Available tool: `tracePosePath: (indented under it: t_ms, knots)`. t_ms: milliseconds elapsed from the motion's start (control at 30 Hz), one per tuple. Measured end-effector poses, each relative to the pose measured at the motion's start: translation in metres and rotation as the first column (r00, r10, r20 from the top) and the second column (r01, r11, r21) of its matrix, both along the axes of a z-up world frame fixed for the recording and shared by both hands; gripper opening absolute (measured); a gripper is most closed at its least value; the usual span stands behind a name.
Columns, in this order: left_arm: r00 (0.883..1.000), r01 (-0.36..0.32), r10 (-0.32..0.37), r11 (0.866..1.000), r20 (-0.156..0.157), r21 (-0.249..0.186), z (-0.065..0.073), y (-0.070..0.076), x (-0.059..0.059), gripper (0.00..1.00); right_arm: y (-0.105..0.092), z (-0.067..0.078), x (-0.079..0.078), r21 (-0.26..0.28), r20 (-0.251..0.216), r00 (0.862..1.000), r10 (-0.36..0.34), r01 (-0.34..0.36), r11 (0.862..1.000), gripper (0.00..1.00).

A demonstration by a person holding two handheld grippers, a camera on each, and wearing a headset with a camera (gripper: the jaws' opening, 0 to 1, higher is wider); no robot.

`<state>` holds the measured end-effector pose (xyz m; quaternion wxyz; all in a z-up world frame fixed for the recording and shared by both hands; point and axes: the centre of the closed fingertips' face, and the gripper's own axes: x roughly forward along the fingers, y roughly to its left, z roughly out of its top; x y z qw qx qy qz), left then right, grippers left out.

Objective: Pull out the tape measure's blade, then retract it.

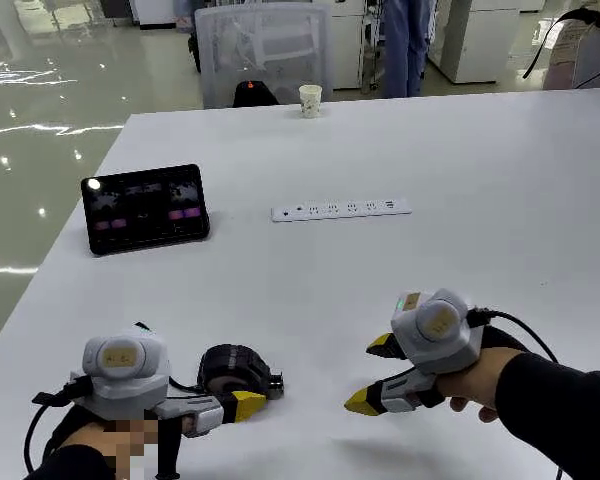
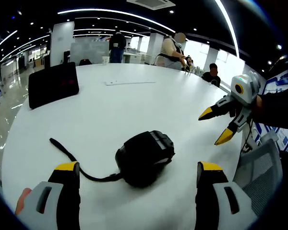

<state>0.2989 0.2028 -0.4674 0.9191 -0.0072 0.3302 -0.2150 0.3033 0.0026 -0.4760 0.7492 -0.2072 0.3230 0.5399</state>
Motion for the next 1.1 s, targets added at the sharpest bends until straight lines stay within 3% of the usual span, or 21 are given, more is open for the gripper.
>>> tracePosePath:
  t_ms: [167,400,467,500,567,733,800,867,933,1100]
  knots:
    - [1.000,0.023,-0.023,1.000,0.002,0.018,0.003,0.019,-0.008,0.97,-0.024,0.000,-0.004,0.041,-0.041,0.997,-0.069,0.071,0.997,0.58]
    - [1.000,0.012,-0.012,1.000,0.014,0.006,0.015,0.039,-0.017,0.99,-0.053,0.004,-0.009,0.063,-0.026,0.995,-0.101,0.103,0.993,0.68]
    - [1.000,0.016,-0.016,1.000,0.019,0.027,0.016,0.046,-0.020,0.99,-0.060,0.005,-0.009,0.078,-0.025,0.993,-0.117,0.119,0.990,0.72]
    - [1.000,0.015,-0.016,0.998,0.024,0.060,0.015,0.054,-0.020,0.99,-0.067,0.005,-0.008,0.075,-0.023,0.991,-0.133,0.134,0.988,0.72]
    - [0.999,0.018,-0.020,0.998,0.029,0.065,0.016,0.058,-0.022,0.99,-0.075,0.005,-0.008,0.076,-0.019,0.989,-0.148,0.149,0.986,0.74]
    - [0.999,0.030,-0.031,0.998,0.020,0.047,0.019,0.066,-0.033,0.99,-0.094,0.008,-0.010,0.087,-0.017,0.984,-0.176,0.177,0.980,0.78]
    - [0.999,0.042,-0.043,0.999,0.020,0.033,0.020,0.068,-0.038,0.99,-0.103,0.006,-0.012,0.067,-0.010,0.984,-0.177,0.177,0.982,0.80]
    - [0.998,0.058,-0.058,0.998,-0.009,0.022,0.017,0.070,-0.045,0.99,-0.112,0.005,-0.014,0.051,-0.003,0.983,-0.185,0.185,0.981,0.81]
    - [0.998,0.068,-0.067,0.996,-0.014,0.049,0.015,0.075,-0.050,0.99,-0.120,0.005,-0.018,0.052,-0.002,0.982,-0.188,0.188,0.981,0.82]
    - [0.997,0.073,-0.071,0.995,-0.027,0.067,0.015,0.087,-0.058,0.99,-0.139,0.001,-0.025,0.023,0.012,0.982,-0.190,0.190,0.982,0.85]
